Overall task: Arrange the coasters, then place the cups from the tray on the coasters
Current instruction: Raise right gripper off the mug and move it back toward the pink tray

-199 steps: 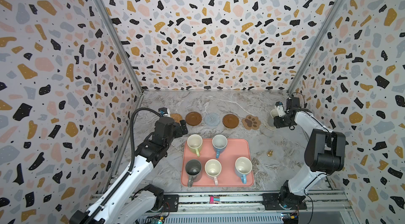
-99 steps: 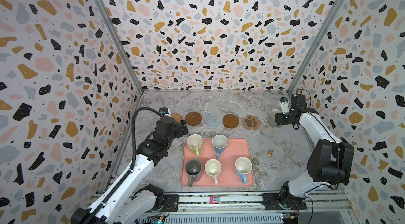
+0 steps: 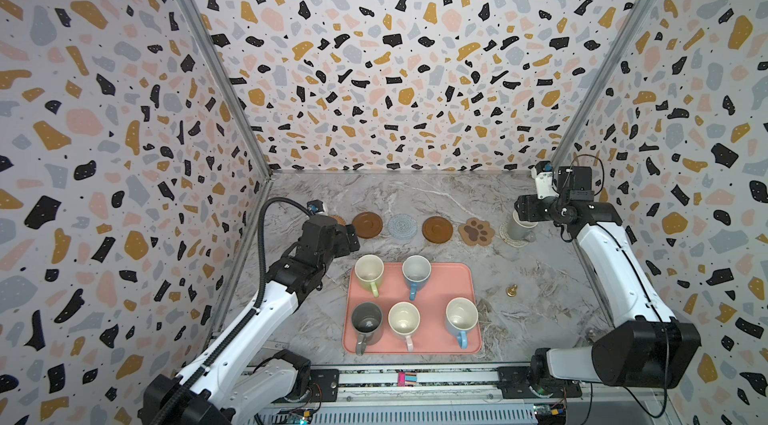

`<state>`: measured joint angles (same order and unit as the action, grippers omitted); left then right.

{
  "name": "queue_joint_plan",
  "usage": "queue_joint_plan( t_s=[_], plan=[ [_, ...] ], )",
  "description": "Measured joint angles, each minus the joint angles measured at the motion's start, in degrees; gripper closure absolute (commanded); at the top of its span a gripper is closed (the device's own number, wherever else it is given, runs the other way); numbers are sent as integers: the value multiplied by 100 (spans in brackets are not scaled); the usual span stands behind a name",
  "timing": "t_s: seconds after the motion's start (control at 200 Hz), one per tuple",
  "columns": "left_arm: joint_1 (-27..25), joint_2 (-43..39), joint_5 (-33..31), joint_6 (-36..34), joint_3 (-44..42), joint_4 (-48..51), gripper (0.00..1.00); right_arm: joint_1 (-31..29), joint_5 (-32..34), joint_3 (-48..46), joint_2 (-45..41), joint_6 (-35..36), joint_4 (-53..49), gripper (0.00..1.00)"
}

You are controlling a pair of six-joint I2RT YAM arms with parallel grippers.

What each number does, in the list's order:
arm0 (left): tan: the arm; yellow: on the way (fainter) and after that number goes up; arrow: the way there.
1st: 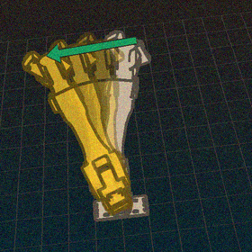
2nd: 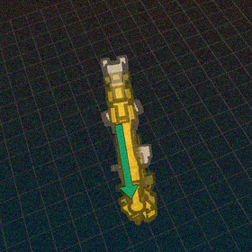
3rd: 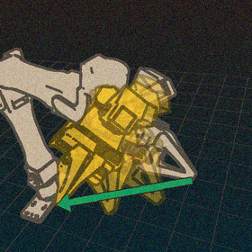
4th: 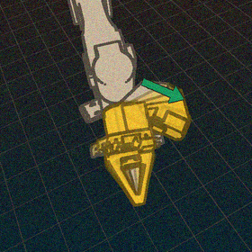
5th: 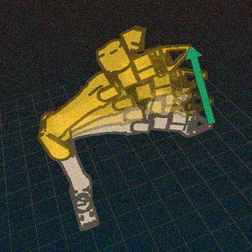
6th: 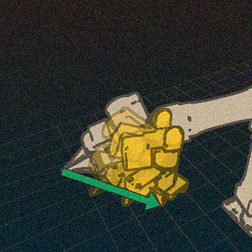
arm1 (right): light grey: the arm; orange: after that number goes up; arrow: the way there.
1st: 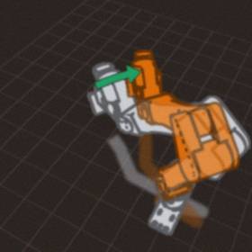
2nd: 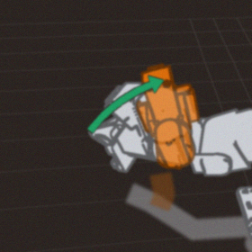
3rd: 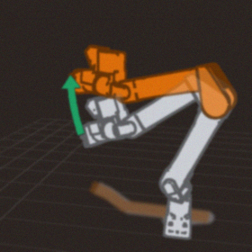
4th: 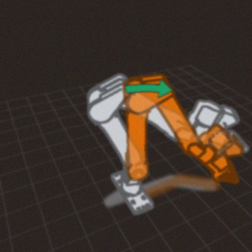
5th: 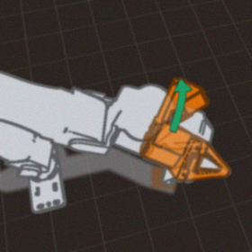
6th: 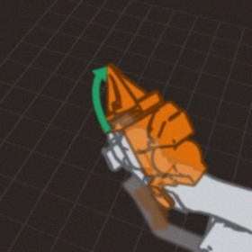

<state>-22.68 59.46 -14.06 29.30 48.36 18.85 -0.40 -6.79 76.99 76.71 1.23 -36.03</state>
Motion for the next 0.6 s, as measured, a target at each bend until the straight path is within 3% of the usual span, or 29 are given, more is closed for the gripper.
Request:
queue_joint_plan(
  t_s=[0.601],
  plan=[
    [0, 76, 35, 11, 48, -94, 1, -1923, 212, 328, 39, -1353, -258, 23]
  ],
)
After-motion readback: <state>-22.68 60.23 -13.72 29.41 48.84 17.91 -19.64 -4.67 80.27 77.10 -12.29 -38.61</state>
